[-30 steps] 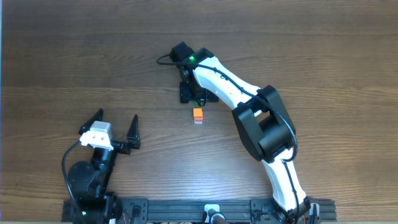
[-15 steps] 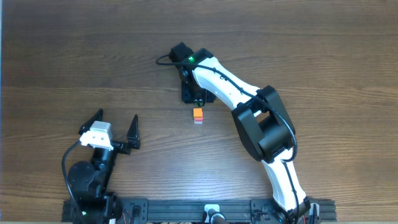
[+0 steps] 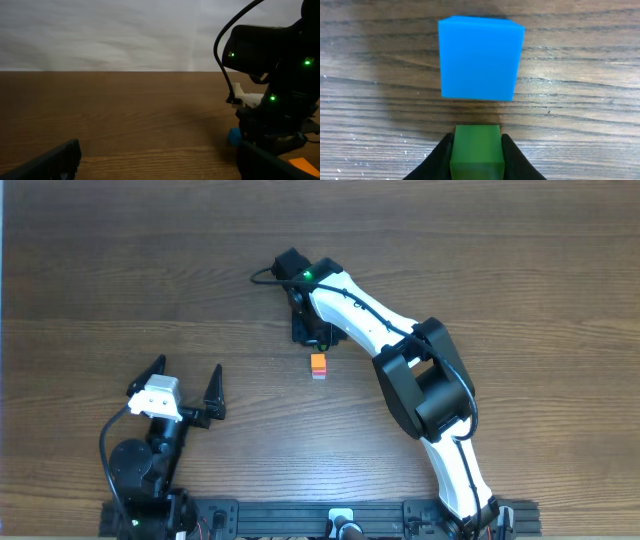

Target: Stack Cubes

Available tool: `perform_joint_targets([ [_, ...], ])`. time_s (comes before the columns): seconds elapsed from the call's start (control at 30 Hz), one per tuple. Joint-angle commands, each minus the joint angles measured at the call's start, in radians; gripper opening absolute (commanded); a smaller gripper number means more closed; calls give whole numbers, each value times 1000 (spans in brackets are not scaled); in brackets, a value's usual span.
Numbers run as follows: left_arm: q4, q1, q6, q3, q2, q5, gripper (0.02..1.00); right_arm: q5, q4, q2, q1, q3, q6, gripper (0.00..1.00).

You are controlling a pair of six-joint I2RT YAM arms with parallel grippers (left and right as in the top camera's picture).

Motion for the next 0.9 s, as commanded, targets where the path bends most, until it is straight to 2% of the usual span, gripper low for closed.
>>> perform_joint_targets([
  [0.03,-1,5,15,-5,-5,5,1000,16,-8,5,7,44,0,172],
  [0.37,-1,5,15,-5,-5,5,1000,40,-158,-13,7,219,-8,12],
  [0.7,-1,5,15,-5,-5,5,998,50,-282,-180,56,248,-7,9],
  [0.9,-1,5,15,-5,-5,5,998,15,-359,-192,90,224,20,12],
])
